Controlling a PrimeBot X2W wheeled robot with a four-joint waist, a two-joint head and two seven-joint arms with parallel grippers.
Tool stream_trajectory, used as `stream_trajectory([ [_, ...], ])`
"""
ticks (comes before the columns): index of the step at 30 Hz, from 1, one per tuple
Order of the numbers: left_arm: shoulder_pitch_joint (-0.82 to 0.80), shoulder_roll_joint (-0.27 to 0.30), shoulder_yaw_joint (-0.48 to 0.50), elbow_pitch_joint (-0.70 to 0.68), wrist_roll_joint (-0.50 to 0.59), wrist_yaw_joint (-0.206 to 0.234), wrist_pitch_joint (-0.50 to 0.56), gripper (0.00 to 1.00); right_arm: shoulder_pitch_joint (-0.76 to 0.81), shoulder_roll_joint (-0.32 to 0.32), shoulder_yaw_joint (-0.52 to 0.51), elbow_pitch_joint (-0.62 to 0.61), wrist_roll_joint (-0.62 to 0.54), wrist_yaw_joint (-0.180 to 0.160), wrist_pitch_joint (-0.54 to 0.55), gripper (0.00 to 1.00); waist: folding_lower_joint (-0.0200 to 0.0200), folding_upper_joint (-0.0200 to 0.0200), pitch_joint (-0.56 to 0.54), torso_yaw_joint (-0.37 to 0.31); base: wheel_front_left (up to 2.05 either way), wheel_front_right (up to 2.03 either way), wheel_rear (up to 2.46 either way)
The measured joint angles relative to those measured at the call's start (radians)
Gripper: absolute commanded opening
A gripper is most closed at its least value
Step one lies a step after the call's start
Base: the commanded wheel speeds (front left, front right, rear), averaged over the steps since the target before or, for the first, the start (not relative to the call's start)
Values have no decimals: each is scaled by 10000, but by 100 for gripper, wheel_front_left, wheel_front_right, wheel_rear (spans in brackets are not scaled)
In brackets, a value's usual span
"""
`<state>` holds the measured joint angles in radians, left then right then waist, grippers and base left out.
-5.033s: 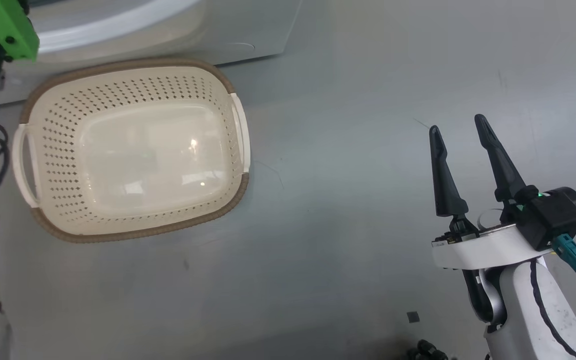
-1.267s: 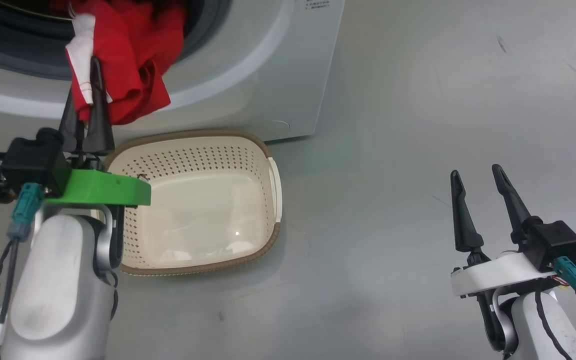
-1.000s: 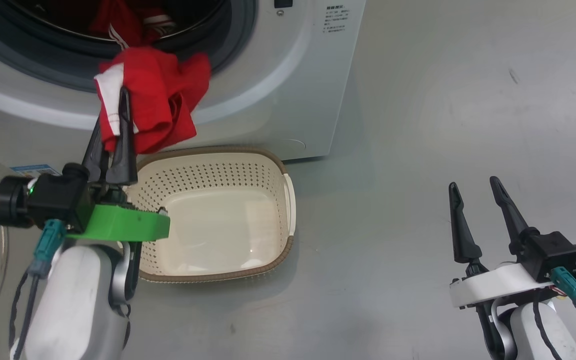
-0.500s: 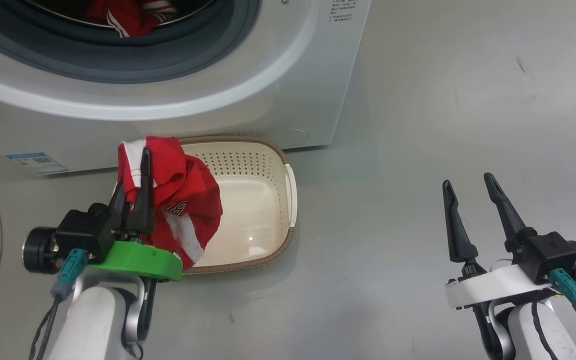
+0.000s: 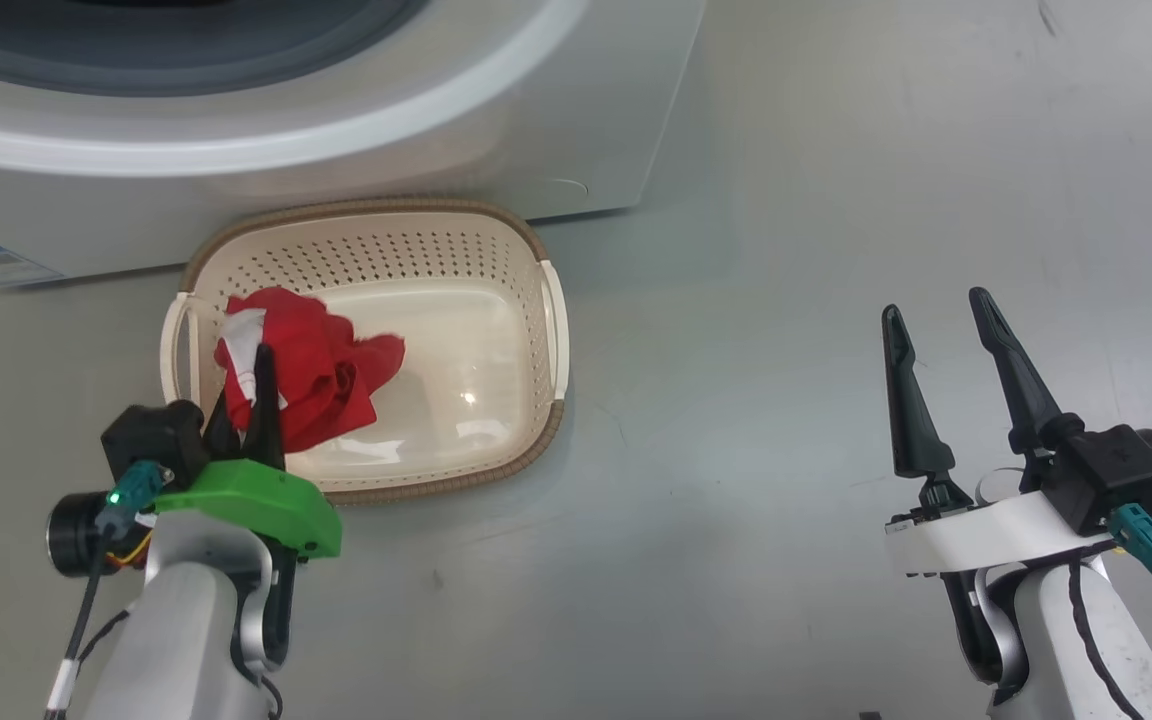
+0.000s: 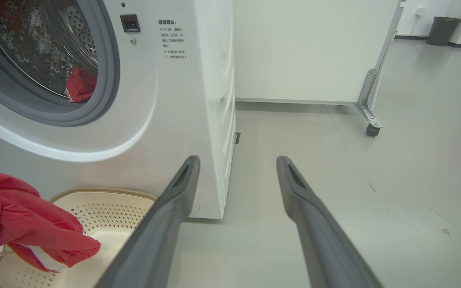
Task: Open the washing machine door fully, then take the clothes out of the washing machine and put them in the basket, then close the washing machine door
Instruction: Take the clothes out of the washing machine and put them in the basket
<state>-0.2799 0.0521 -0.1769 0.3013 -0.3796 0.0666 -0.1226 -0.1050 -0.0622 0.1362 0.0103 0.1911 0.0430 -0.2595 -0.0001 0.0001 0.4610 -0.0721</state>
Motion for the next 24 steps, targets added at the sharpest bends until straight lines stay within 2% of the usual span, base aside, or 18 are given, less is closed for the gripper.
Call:
stream_trajectory([
  [7, -1558, -36, 105, 1358, -182, 33, 307, 0, -466, 12, 213, -151, 15, 88, 0, 100, 0, 0, 976, -241, 0, 0, 0],
  [16, -2801, 100, 61, 3033, -130, 71, 1093, 0, -1026, 56, 408, -236, 113, 174, 0, 100, 0, 0, 2065, -654, 0, 0, 0],
  [24, -3927, 305, -234, 4182, 211, -113, 1492, 0, -1572, 69, 435, -316, 213, 176, 0, 100, 1, 0, 2951, -1057, 0, 0, 0],
])
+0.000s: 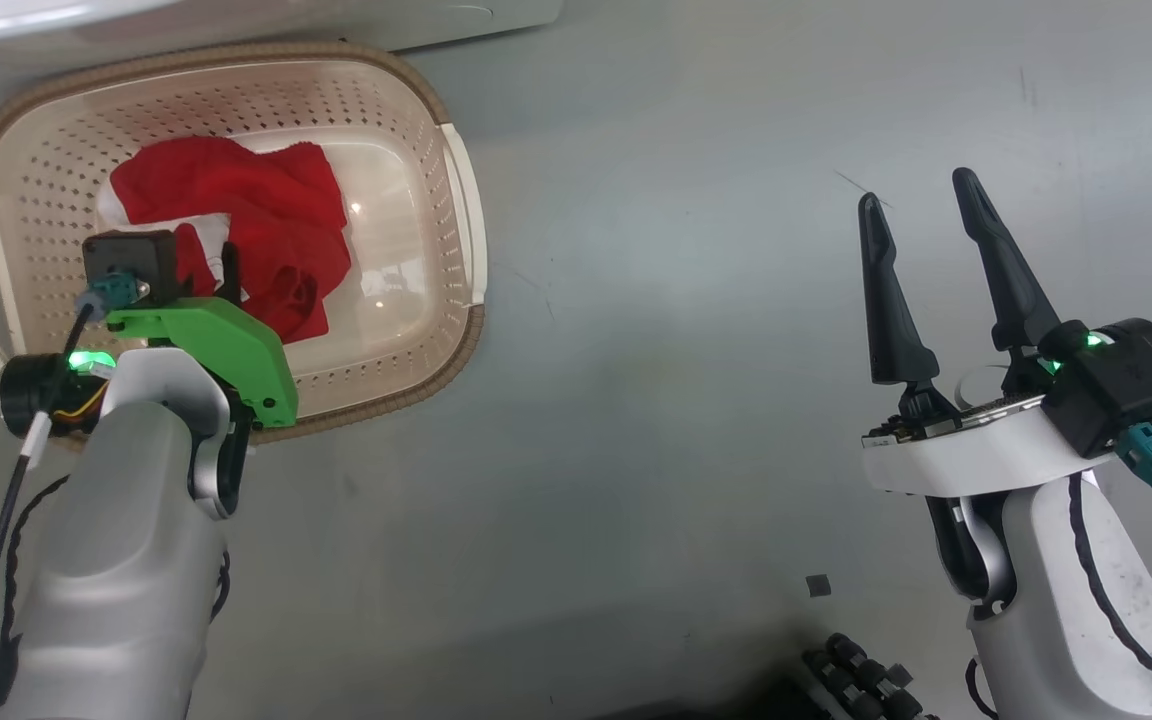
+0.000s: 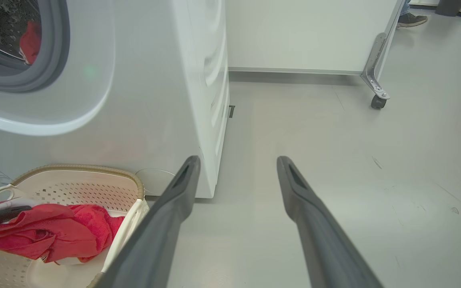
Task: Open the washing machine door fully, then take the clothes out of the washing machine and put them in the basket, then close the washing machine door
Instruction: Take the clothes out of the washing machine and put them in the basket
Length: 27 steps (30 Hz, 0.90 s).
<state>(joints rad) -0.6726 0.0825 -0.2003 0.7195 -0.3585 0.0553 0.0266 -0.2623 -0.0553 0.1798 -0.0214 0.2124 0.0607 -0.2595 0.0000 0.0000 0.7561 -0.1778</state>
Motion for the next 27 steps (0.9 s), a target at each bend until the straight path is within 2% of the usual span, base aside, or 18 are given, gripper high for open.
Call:
stream_trajectory([
  [2, -239, 33, 13, 311, 2, -2, 4, 0, -97, 0, 46, 10, 0, 56, 0, 100, 0, 0, 182, -85, 0, 0, 0],
  [3, -306, 69, 33, 441, 2, -2, 2, 4, -158, 2, 88, 21, 2, 90, 0, 100, 0, 0, 260, -126, 0, 0, 0],
  [4, -352, 121, 56, 577, 6, 0, 0, 29, -224, 6, 148, 33, 2, 100, 0, 100, 0, 0, 329, -173, 0, 0, 0],
  [5, -383, 203, 61, 717, 35, 0, 0, 47, -283, 15, 213, 50, 4, 102, 0, 100, 0, 0, 381, -227, 0, 0, 0],
  [6, -408, 284, 84, 867, 81, 0, 0, 94, -337, 31, 257, 73, 10, 111, 0, 100, 0, 0, 426, -284, 0, 0, 0],
  [7, -423, 349, 100, 982, 100, 10, 0, 100, -381, 44, 278, 86, 54, 119, -2, 100, 0, 0, 464, -339, 0, 0, 0],
  [18, -855, 286, 190, 1969, 82, -104, -447, 100, -430, 67, 165, 328, 173, 111, -2, 100, 0, 0, 519, -553, 0, 0, 0],
  [27, -871, 140, 290, 2314, 15, -345, -1578, 100, -436, 67, -52, 573, 167, 88, 0, 100, 0, 0, 80, -346, 0, 0, 0],
])
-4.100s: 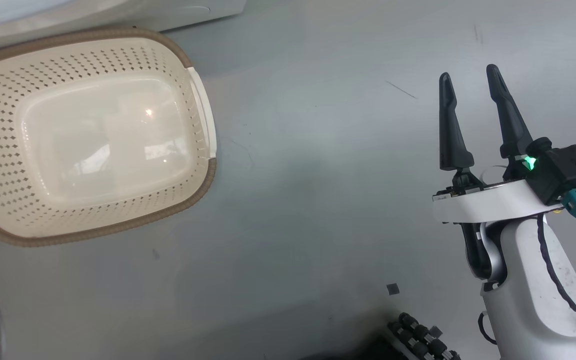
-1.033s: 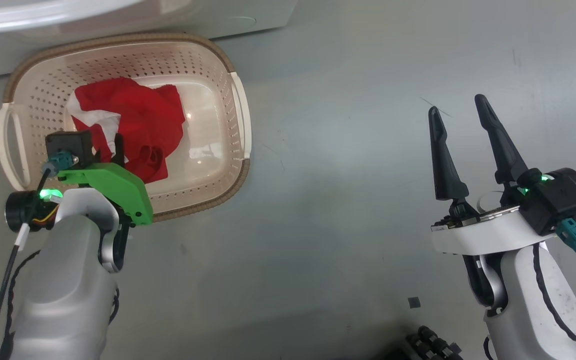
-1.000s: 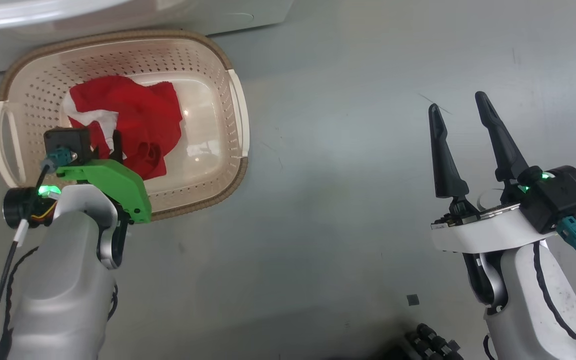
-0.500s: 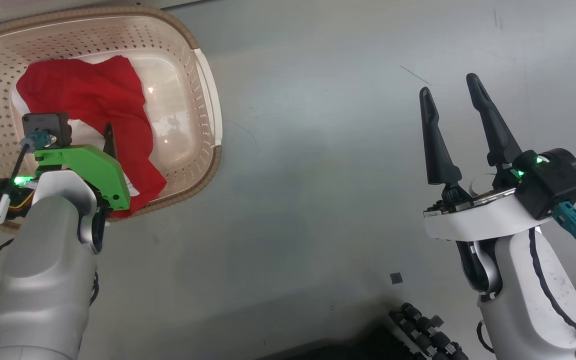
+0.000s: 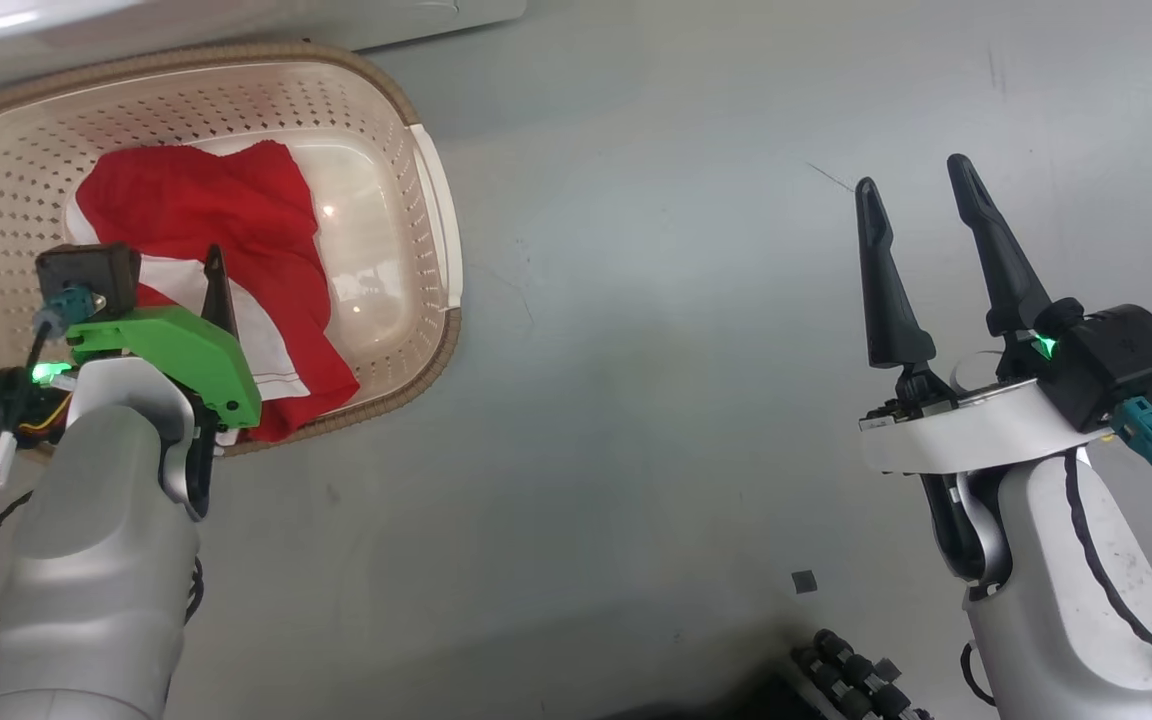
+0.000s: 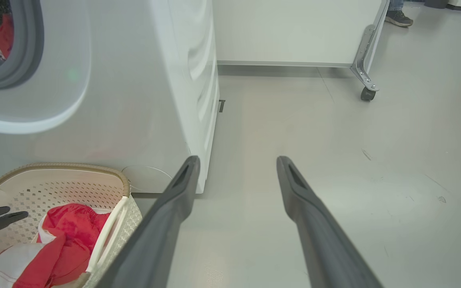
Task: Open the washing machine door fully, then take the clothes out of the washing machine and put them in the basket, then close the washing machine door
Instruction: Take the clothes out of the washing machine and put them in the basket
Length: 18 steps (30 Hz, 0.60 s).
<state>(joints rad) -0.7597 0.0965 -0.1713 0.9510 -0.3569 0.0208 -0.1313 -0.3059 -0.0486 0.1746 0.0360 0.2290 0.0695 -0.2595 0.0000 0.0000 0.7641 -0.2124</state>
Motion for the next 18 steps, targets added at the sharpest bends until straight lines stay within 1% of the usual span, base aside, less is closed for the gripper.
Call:
stream_trajectory([
  [1, 0, 0, 0, 0, 0, 0, 0, 100, 0, 0, 0, 0, 0, 0, 0, 100, 0, 0, 0, 0, 0, 0, 0],
  [8, 106, -232, 134, -25, -316, -268, -1172, 100, 10, 2, -240, 270, -90, -2, -2, 100, 0, 0, -659, 266, 0, 0, 0],
  [14, 724, -428, 247, -472, -391, -401, -1267, 100, 221, -90, -556, 485, -226, -19, -2, 100, 0, 0, -1377, 575, 0, 0, 0],
  [18, 1127, -433, 376, -1014, -397, -443, -1266, 100, 472, -178, -727, 579, -372, -33, -2, 100, 0, 0, -1900, 800, 0, 0, 0],
])
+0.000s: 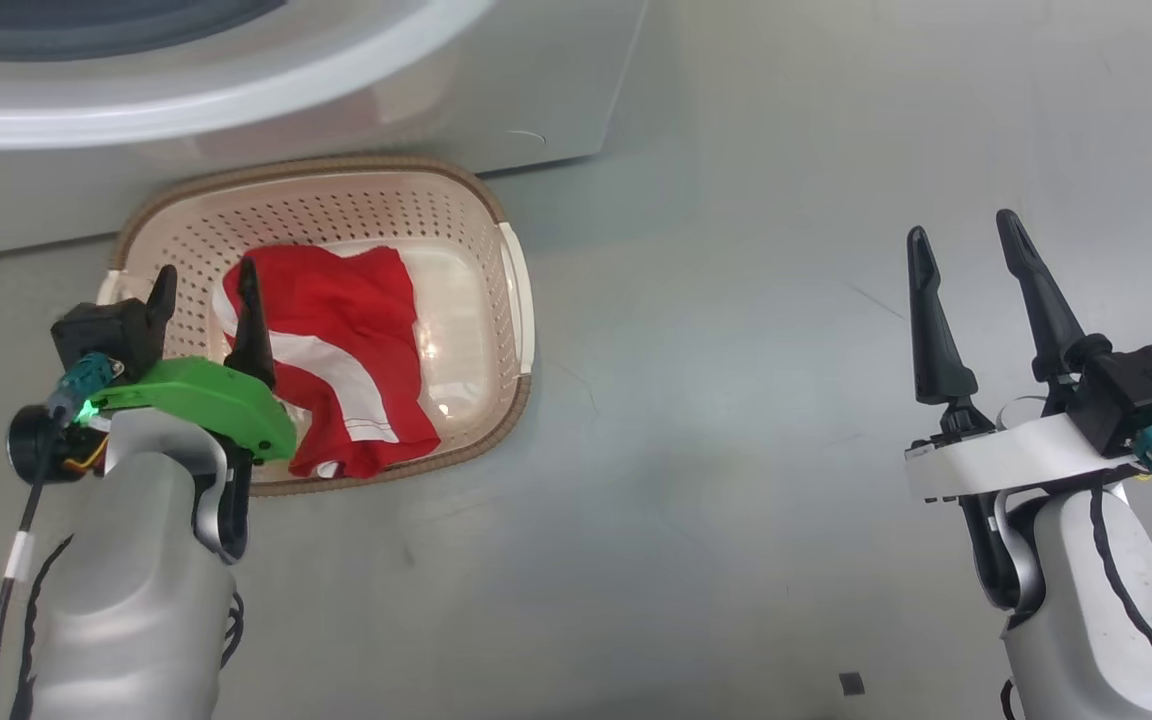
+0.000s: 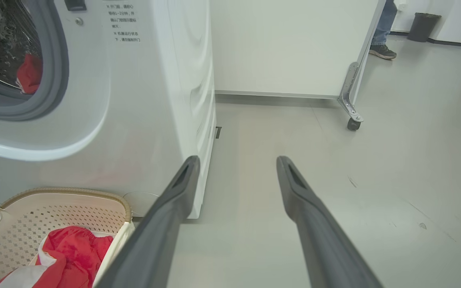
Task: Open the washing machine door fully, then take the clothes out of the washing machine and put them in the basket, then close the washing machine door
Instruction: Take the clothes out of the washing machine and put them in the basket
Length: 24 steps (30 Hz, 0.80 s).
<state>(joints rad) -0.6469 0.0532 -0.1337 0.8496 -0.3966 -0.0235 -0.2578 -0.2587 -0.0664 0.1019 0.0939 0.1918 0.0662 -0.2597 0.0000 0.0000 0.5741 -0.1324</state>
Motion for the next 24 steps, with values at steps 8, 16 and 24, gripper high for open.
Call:
stream_trajectory([
  [8, 614, -17, 240, -2533, 585, 12, 12, 100, 563, -146, -167, 173, -98, 0, 2, 100, 0, 0, -1085, 527, 0, 0, 0],
  [16, 2110, -23, 259, -3770, 974, 94, 12, 100, 1202, -142, -157, 401, -163, 2, 2, 100, -1, 0, -2231, 1033, 0, 0, 0],
  [24, 3498, -25, 35, -4598, 1310, 117, 12, 100, 1948, -107, -151, 493, -171, -2, 2, 100, 0, 0, -3400, 1374, 0, 0, 0],
])
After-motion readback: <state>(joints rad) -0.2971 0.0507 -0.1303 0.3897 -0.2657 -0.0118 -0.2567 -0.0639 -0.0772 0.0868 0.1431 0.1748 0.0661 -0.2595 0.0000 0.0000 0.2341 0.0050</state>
